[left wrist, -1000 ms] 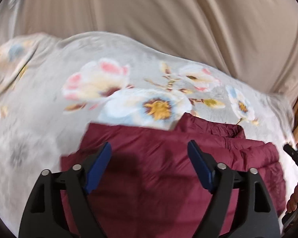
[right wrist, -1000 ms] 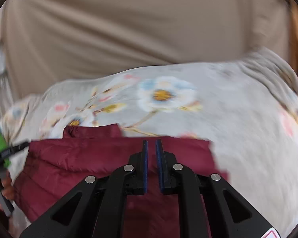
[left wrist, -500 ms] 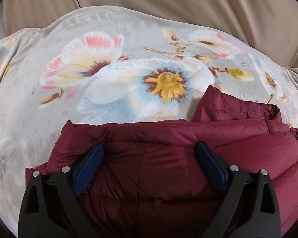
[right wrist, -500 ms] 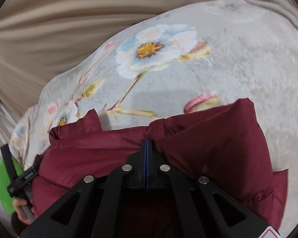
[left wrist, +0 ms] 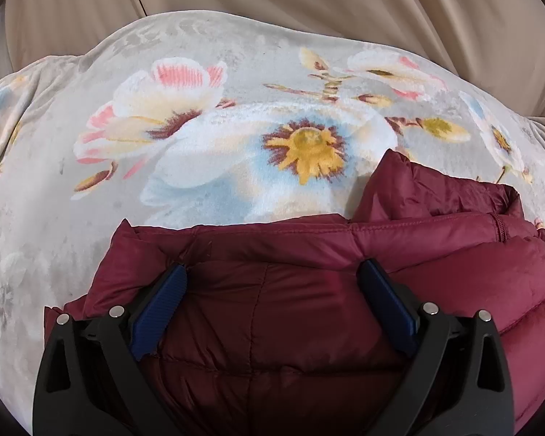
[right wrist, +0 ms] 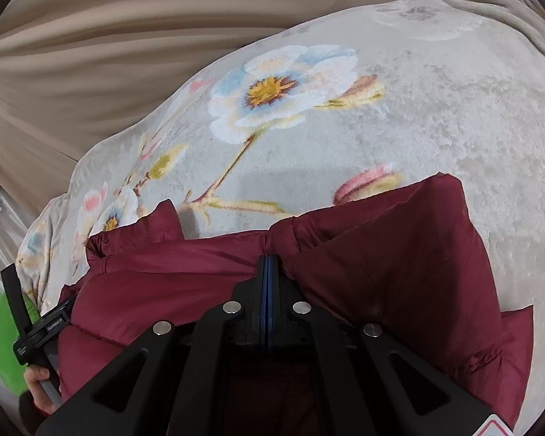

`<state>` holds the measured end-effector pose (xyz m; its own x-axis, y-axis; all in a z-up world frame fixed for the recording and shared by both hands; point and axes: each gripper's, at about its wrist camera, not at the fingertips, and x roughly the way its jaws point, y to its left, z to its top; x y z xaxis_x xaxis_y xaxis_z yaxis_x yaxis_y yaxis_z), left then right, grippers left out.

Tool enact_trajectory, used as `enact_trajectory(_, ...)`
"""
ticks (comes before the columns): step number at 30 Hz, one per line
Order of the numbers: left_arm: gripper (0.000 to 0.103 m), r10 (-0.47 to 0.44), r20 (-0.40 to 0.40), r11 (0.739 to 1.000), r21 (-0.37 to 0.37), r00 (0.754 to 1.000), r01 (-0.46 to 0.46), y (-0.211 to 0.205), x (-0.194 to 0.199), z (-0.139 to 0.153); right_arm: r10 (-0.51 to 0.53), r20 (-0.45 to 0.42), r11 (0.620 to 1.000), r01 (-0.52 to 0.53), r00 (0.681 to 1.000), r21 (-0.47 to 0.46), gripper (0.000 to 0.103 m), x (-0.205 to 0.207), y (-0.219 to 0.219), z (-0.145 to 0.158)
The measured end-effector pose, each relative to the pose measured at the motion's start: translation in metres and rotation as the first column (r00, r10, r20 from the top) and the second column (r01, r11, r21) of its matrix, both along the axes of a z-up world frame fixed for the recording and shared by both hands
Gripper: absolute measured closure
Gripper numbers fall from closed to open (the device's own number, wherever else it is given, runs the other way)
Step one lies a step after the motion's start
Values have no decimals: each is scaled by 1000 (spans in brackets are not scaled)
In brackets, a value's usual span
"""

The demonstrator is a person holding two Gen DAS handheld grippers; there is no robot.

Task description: Fold large clothes

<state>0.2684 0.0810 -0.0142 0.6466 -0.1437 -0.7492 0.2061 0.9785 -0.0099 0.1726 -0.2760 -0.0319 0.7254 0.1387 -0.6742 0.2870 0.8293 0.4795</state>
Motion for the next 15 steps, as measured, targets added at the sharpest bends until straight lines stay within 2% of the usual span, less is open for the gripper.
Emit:
enact_trajectory(5, 8, 5, 5, 1000, 8, 1000, -5, -1, -1, 1, -10, 17, 1000, 10, 1000, -11, 103, -2, 1, 5)
enact_trajectory(7, 8, 5, 9, 1000, -3, 1000, -5, 1, -2, 3, -55, 49, 997, 57, 997, -52, 103, -10, 1, 18)
enact_trajectory(8, 9, 9, 17, 1000, -19, 1000, -9, 5, -4, 7, -79, 99, 993, 87, 992, -83, 89, -21, 5, 35)
enact_trajectory(9, 9, 15, 28, 1000, -24, 999, -15, 8, -8, 11, -77, 128, 991, 90, 989, -101, 88, -28, 9, 48)
enact_trajectory(10, 9, 28, 47, 999, -27, 998, -27, 12, -14, 19, -54, 153, 989, 74, 987, -130, 88, -36, 17, 67)
enact_trajectory(12, 9, 38, 104, 998, -59, 994, -32, 20, -36, 45, 0, 150, 981, 29, 989, -192, 88, -45, 36, 90)
enact_trajectory(15, 8, -9, 154, 995, -101, 988, 25, 26, -68, 79, 126, 98, 968, -101, 987, -229, 88, -53, 71, 104)
